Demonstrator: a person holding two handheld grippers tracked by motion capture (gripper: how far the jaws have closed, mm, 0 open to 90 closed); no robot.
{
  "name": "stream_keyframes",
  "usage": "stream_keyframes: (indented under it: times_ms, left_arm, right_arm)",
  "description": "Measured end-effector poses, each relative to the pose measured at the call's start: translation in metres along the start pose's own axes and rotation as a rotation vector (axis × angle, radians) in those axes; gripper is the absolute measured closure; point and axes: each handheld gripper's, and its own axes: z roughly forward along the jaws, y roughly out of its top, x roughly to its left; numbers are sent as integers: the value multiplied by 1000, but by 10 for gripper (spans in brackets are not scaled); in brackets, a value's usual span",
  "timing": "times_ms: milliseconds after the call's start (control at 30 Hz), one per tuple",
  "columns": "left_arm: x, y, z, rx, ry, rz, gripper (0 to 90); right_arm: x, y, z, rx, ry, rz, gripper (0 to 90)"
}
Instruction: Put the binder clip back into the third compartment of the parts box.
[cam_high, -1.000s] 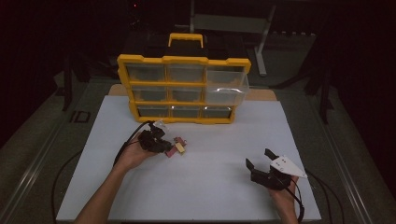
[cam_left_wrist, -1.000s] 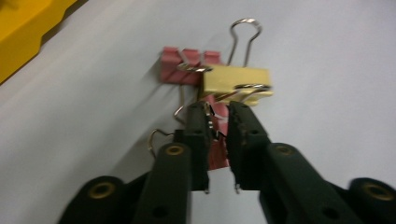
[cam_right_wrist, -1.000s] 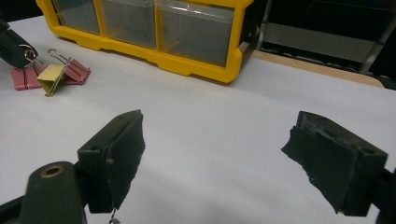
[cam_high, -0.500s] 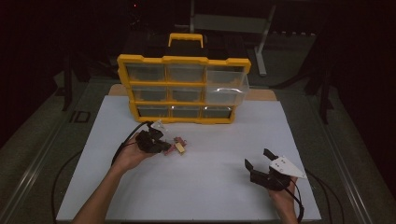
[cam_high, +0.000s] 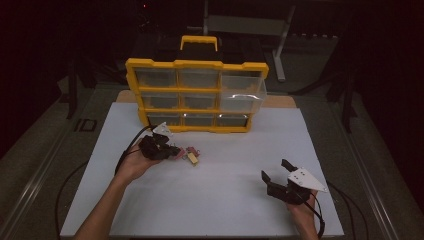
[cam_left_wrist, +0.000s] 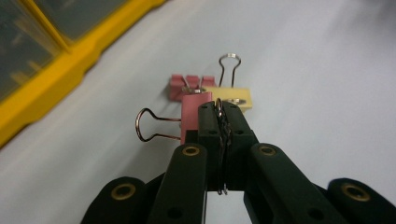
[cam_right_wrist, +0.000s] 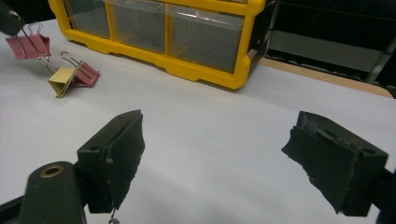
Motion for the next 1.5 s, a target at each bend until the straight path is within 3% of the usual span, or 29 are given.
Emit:
stream_keyframes:
  times_ms: [567,1100,1500]
  left_arm:
    - [-7,27,-20,-49,21,36,890]
    - [-8,45,-34,-94,15,47,890]
    - [-11,65,-47,-129,14,80,890]
  right_arm:
    - [-1,0,-1,-8,-8,-6,165]
    - [-1,0,-1,-6,-7,-11,165]
    - [-1,-1,0,-5,-5,-12,165]
